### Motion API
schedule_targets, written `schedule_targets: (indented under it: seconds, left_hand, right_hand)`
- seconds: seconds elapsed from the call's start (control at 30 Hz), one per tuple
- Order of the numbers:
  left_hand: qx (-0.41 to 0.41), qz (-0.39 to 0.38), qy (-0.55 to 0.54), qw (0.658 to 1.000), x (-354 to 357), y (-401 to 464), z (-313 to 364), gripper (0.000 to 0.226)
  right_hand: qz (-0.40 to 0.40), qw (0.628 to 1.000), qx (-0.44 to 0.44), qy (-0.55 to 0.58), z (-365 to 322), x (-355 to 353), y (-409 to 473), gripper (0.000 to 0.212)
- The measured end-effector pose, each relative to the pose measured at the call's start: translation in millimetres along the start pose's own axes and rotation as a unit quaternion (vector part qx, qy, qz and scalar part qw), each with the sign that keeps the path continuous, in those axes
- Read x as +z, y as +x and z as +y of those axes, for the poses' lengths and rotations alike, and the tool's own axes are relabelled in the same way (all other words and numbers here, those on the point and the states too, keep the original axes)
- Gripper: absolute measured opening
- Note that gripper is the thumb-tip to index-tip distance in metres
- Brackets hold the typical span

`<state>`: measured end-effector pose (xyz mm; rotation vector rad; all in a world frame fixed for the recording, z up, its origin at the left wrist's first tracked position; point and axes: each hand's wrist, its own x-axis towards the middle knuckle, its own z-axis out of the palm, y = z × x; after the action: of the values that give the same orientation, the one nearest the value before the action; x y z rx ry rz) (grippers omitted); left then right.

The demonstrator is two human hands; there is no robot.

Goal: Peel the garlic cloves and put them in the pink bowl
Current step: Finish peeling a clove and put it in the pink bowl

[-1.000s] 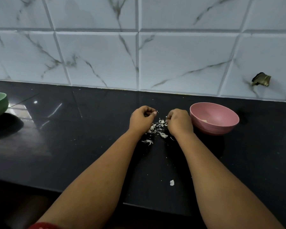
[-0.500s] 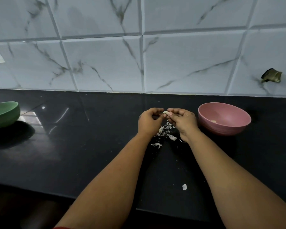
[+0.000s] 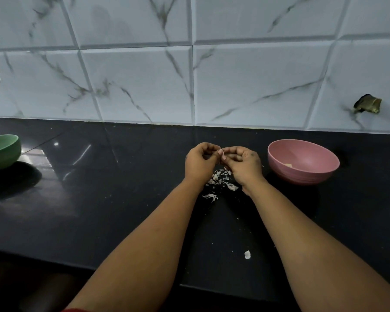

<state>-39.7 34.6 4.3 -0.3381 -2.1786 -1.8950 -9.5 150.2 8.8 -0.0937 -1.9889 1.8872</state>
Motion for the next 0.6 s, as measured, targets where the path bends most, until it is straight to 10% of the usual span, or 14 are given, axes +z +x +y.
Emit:
schedule_targets:
  seconds: [0.4, 0.6]
  left_hand:
    - [-0.091, -0.07, -0.175, 0.978, -6.4, -1.4, 12.8, 0.01]
    - [-0.108, -0.081, -0.092, 0.987, -0.8, 1.0, 7.7, 0.021]
  right_hand:
    - [-0.028, 0.999, -0.019, -0.011, 3.1, 0.6, 5.2, 0.013]
    - [-0.055, 0.998, 0.011, 0.011, 6.0, -0.3, 5.2, 0.009]
